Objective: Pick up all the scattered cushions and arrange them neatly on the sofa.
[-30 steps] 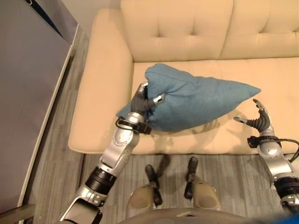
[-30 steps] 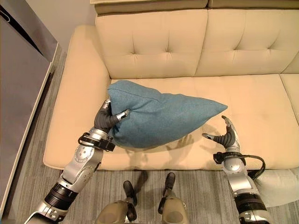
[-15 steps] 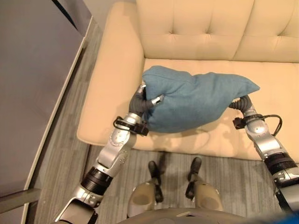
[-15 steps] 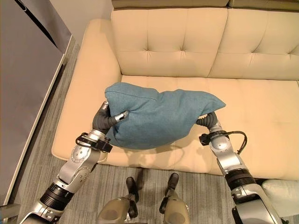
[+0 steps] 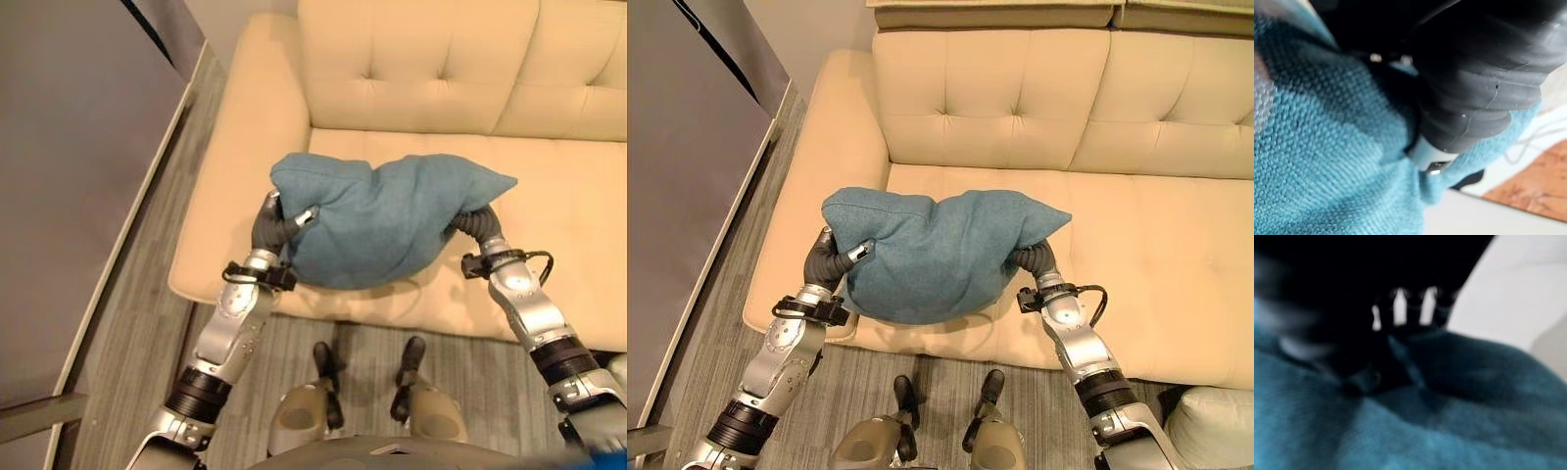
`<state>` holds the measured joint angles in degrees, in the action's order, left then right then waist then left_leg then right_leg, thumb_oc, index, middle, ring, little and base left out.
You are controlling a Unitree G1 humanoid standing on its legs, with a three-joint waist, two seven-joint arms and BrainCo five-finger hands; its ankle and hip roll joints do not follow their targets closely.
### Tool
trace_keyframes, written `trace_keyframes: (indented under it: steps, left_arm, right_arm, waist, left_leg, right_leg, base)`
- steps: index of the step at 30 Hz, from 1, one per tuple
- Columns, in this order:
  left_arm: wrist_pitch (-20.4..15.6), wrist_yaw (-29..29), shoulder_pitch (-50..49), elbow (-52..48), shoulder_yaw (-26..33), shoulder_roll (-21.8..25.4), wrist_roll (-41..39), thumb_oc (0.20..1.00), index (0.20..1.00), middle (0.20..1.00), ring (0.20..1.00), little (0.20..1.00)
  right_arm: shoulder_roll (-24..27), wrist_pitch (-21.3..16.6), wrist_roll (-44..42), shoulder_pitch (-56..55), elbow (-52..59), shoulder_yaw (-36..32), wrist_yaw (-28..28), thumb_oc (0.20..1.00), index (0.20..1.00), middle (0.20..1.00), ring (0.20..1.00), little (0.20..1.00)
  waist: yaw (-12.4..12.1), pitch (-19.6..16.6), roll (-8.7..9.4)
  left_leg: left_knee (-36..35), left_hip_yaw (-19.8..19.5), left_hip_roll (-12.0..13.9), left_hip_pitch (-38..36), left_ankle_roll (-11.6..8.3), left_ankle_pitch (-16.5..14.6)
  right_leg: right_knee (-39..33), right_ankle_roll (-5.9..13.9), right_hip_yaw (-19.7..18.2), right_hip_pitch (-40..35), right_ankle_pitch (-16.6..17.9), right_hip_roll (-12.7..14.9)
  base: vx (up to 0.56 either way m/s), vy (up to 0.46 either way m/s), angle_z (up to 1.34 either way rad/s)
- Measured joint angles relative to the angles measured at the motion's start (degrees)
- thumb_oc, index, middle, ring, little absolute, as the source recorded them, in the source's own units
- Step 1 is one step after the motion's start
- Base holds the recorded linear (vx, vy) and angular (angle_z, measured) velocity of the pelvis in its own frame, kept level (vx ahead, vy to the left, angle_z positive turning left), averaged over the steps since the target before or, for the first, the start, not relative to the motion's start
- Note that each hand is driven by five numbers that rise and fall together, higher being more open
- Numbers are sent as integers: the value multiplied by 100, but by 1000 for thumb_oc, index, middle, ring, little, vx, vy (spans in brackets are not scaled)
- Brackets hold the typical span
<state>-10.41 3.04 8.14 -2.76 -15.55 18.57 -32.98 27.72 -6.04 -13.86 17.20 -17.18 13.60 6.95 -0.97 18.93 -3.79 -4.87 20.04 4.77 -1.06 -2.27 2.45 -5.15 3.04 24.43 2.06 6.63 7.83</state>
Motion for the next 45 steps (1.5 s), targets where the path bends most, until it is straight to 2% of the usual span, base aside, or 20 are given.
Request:
trace_keyframes:
  steps: [8,9,13,18,23,30,32,34,36,37,38,39,40,41,43,44,45]
  left_arm:
    - [27,0,-156,3,-13,-5,108,200,200,200,200,200]
    - [34,1,-380,10,-23,-10,112,200,200,200,200,200]
    - [323,-2,-515,9,92,16,355,200,200,200,200,200]
    - [351,-11,-681,9,222,31,496,200,200,200,200,200]
    - [356,-15,-738,10,205,75,500,200,200,200,200,200]
    - [357,-14,-735,54,141,68,499,200,200,200,200,200]
    - [352,-17,-679,252,94,-3,490,200,200,200,200,200]
    - [355,-13,-669,406,26,-10,486,200,200,200,200,200]
    - [361,-11,-639,416,-32,-7,487,200,200,200,200,200]
    - [360,-11,-560,444,-59,-6,489,200,200,200,200,200]
    - [361,-8,-414,499,-98,-19,489,200,200,200,200,200]
    - [364,-5,-408,523,-137,-47,487,200,200,200,200,200]
    - [366,-3,-458,523,-138,-51,486,200,200,200,200,200]
    - [366,-5,-483,538,-125,-31,487,200,200,200,200,200]
    - [369,-7,-540,544,-63,116,486,200,200,200,200,200]
    - [377,-9,-545,543,-27,138,487,200,200,200,200,200]
    - [368,-9,-529,533,1,307,486,200,200,200,200,200]
  right_arm:
    - [-59,1,67,-346,18,-5,-9,200,200,200,200,200]
    - [-83,1,175,-607,18,129,-14,200,200,200,200,200]
    - [-235,163,346,-816,-6,-64,-112,200,200,200,200,200]
    - [-439,164,406,-1008,-3,-75,-224,200,200,200,200,200]
    - [-509,164,406,-1214,-2,-69,-229,200,200,200,200,200]
    - [-507,164,408,-1286,-3,-69,-253,200,200,200,200,200]
    - [-490,164,416,-1309,-3,-102,-250,200,200,200,200,200]
    - [-426,164,419,-1314,-2,-165,-242,200,200,200,200,200]
    - [-425,159,426,-1312,-3,-211,-209,200,200,200,200,200]
    - [-441,153,439,-1313,-5,-248,-190,200,200,200,200,200]
    - [-481,158,449,-1301,-15,-332,-144,200,200,200,200,200]
    - [-454,176,456,-1305,-14,-367,-138,200,200,200,200,200]
    - [-446,182,461,-1305,-14,-373,-144,200,200,200,200,200]
    - [-457,189,464,-1304,-16,-374,-144,200,200,200,200,200]
    - [-526,199,474,-1295,-12,-276,-151,200,200,200,200,200]
    - [-508,199,481,-1304,-3,-232,-162,200,200,200,200,200]
    - [-591,200,504,-1283,0,-191,-164,200,200,200,200,200]
  waist:
    - [44,-328,192]
    - [36,-745,293]
    - [5,-767,327]
    - [-4,-1103,639]
    - [14,-1346,782]
    - [88,-1384,752]
    - [97,-1369,773]
    - [89,-1318,682]
    - [78,-1244,628]
    - [69,-1142,689]
    - [69,-1012,705]
    - [61,-932,714]
    - [70,-919,647]
    - [0,-915,610]
    - [-45,-876,704]
    - [9,-880,705]
    - [5,-890,887]
  left_leg:
    - [-4,81,18,-71,8,9]
    - [-16,144,40,-192,2,13]
    - [-34,158,60,-654,-71,-42]
    - [-35,175,130,-800,-114,-92]
    - [-36,135,111,-800,-113,-92]
    - [79,-44,120,-653,-108,-84]
    - [457,-79,144,-382,-128,-105]
    - [731,-79,239,-213,-183,-266]
    - [790,-102,331,-142,-184,-266]
    - [1239,-158,372,169,-280,-415]
    - [1749,-176,425,592,-528,-606]
    - [1458,-133,393,660,-550,-580]
    - [1227,-140,434,639,-540,-515]
    - [1097,-112,403,502,-371,-302]
    - [896,155,345,230,-252,-250]
    - [768,306,317,144,-67,-210]
    - [697,506,94,-29,-7,-246]
  right_leg:
    - [-1,-3,-61,-34,3,-26]
    - [-3,-9,-143,-100,13,-53]
    - [-4,19,-56,-557,-13,-146]
    - [-7,71,35,-704,-94,-162]
    - [-7,79,96,-741,-101,-118]
    - [-7,80,168,-744,-127,-110]
    - [-5,66,292,-727,-141,-93]
    - [-8,6,365,-728,-224,-138]
    - [-8,-11,370,-700,-235,-173]
    - [-34,-78,332,-667,-278,-144]
    - [-32,-97,308,-610,-281,-65]
    - [26,-54,283,-525,-229,-20]
    - [62,9,192,-466,-176,-63]
    - [102,-23,47,-443,-216,-55]
    - [217,50,-102,-434,-252,98]
    - [281,71,-9,-456,-275,171]
    - [499,174,95,-330,-208,397]
  base:
    - [3,-6,-4]
    - [59,-19,-4]
    - [6,-29,0]
    - [-3,-3,-2]
    - [-6,-25,6]
    - [-35,-95,13]
    - [26,-59,30]
    - [63,19,23]
    - [177,84,9]
    - [150,131,19]
    - [46,98,8]
    - [205,222,-18]
    - [212,170,-57]
    - [212,171,-85]
    - [118,141,-88]
    - [197,269,-73]
    - [157,255,-62]
